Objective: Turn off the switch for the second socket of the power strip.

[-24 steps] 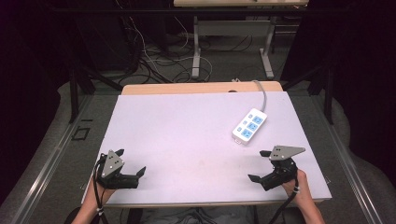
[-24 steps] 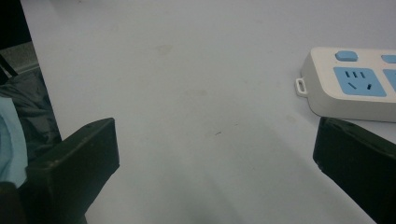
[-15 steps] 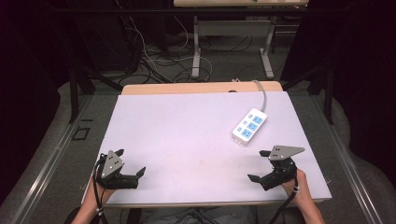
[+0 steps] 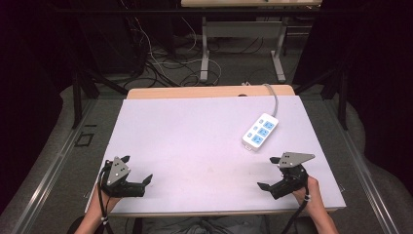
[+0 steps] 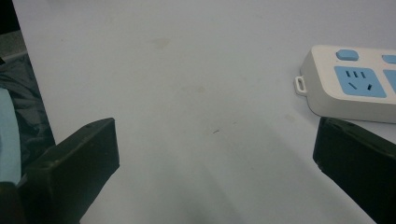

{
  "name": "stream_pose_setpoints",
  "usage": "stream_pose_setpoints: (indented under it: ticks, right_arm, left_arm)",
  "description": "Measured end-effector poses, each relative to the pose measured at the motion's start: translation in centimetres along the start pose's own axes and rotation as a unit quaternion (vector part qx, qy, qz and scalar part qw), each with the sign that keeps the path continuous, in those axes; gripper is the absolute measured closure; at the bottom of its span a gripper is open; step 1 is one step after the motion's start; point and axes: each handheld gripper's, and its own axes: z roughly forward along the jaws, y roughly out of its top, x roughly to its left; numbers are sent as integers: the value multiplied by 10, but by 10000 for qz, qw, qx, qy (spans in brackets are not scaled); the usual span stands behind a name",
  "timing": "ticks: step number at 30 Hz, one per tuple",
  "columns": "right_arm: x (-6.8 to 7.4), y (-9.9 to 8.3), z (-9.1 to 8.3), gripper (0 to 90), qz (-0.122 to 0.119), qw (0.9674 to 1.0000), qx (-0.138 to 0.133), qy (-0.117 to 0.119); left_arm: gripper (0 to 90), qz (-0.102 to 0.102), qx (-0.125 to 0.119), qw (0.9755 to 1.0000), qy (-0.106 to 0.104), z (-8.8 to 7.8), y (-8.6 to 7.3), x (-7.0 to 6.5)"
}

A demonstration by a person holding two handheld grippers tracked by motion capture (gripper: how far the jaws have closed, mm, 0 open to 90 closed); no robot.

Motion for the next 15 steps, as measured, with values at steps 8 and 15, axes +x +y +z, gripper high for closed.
stream_pose_setpoints:
  ticks: [8,15]
  right_arm:
    - [-1,5,7,0,-94,9998,188,69]
    - [-4,9,11,0,-54,9999,96,-49]
  left_arm:
    - [1,38,-9,10000,-25,2,1,0]
    - [1,107,35,9999,-29,4,2,-1]
